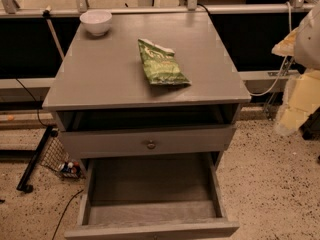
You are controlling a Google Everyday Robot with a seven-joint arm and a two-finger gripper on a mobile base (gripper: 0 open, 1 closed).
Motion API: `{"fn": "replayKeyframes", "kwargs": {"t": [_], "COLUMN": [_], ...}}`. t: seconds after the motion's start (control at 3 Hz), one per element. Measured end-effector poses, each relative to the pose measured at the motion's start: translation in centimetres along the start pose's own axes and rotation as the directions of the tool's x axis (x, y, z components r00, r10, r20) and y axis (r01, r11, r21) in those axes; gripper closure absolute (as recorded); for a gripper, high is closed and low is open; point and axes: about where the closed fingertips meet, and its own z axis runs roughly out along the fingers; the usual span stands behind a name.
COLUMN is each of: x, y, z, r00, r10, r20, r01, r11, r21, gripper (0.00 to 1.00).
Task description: Close middle drawer
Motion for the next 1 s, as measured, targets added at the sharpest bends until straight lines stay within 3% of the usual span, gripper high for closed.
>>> {"fn": "replayKeyframes", "kwargs": {"t": [0.33, 0.67, 1.0], "x": [0.0, 0.3, 1.3], "y": [0.0, 0.8, 3.1], "z": [0.0, 1.4, 3.9], "r00": [1.000, 0.999, 0.992], "r10": [0.000, 0.038, 0.120], "r20": [0.000, -0.007, -0.022], "r01": [0.000, -0.038, -0.122], "r11": [1.0000, 0.9987, 0.9884], "r21": [0.000, -0.035, -0.091], "gripper": [0.00, 0.00, 0.00]}}
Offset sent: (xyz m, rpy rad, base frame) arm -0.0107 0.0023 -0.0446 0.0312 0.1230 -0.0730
